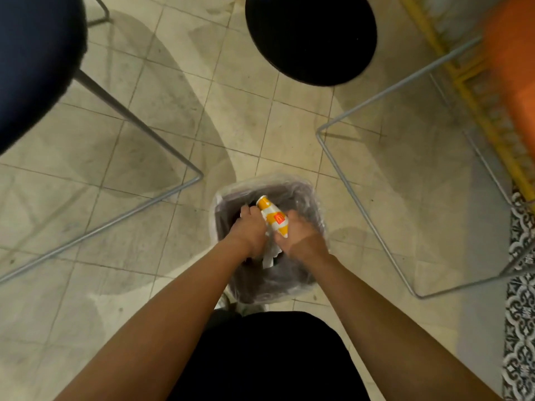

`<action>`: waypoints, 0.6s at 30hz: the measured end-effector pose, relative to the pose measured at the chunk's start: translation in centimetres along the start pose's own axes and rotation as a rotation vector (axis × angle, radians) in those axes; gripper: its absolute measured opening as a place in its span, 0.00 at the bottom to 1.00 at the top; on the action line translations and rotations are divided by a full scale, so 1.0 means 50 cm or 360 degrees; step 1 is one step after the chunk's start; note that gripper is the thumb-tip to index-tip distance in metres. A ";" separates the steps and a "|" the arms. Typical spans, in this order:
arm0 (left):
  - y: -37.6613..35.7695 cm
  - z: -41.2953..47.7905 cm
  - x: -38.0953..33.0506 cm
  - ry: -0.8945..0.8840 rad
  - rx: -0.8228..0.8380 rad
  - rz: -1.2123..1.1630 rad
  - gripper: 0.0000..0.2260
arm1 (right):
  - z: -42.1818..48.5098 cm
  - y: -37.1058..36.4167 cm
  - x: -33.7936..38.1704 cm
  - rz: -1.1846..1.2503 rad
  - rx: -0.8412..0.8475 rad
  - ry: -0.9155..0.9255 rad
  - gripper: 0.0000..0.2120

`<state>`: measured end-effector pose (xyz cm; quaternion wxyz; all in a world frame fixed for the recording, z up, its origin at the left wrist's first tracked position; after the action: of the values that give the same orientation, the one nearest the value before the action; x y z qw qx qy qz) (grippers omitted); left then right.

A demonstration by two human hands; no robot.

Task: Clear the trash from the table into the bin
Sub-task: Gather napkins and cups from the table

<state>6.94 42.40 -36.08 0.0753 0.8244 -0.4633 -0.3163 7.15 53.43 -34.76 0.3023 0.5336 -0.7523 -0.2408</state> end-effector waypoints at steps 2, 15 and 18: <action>-0.008 0.031 0.008 0.0000 -0.0036 0.0034 0.30 | 0.026 -0.025 -0.001 -0.0064 0.0043 0.0028 0.23; -0.034 0.080 0.040 -0.0019 -0.0138 0.0052 0.25 | 0.075 -0.063 -0.007 -0.0095 0.0103 0.0062 0.28; -0.019 0.061 0.033 -0.0078 -0.0190 0.0082 0.24 | 0.061 -0.049 -0.001 -0.0121 0.0077 0.0100 0.27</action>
<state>6.46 42.10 -39.63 0.1209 0.7984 -0.4663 -0.3613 6.58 52.81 -38.60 0.3034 0.5762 -0.7272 -0.2171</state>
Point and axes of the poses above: each hand's wrist, its own z-axis towards the middle knuckle, its own y-axis out of the back of the hand, x = y × z, the point moved 5 cm from there along z, towards the middle knuckle, and after that the axes turned 3 degrees about -z, right-handed, at the moved point
